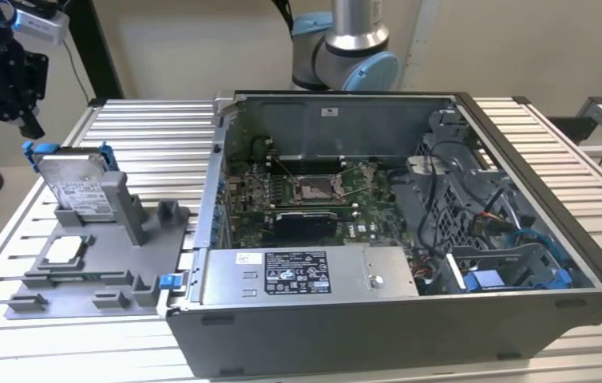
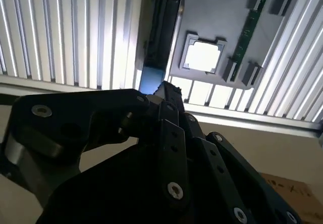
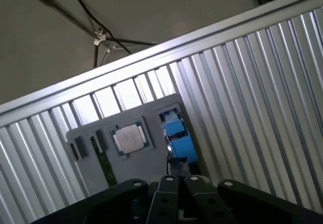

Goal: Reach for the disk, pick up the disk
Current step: 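Pick up the disk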

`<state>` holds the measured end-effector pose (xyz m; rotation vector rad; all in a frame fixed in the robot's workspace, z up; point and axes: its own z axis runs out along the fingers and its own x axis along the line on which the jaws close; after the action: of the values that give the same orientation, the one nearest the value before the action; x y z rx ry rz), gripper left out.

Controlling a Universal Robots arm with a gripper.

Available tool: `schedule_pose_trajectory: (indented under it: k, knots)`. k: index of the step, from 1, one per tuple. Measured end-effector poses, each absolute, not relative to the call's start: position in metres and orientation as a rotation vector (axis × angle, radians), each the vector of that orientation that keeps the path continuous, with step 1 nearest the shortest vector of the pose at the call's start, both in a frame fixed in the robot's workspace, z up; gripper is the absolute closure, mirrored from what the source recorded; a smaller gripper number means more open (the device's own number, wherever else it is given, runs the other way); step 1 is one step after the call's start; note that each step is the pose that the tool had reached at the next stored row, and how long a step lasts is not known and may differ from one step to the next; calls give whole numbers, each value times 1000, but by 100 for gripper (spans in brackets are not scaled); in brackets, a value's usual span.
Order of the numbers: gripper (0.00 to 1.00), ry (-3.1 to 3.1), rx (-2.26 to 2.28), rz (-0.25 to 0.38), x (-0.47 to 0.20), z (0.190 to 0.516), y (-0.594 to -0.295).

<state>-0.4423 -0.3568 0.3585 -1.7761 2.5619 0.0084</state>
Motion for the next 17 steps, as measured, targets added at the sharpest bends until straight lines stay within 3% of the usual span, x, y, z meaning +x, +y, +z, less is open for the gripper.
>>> schedule_pose_trajectory:
  k: [17]
  knots:
    - [100,2378,-2015,14,-441,355,-357]
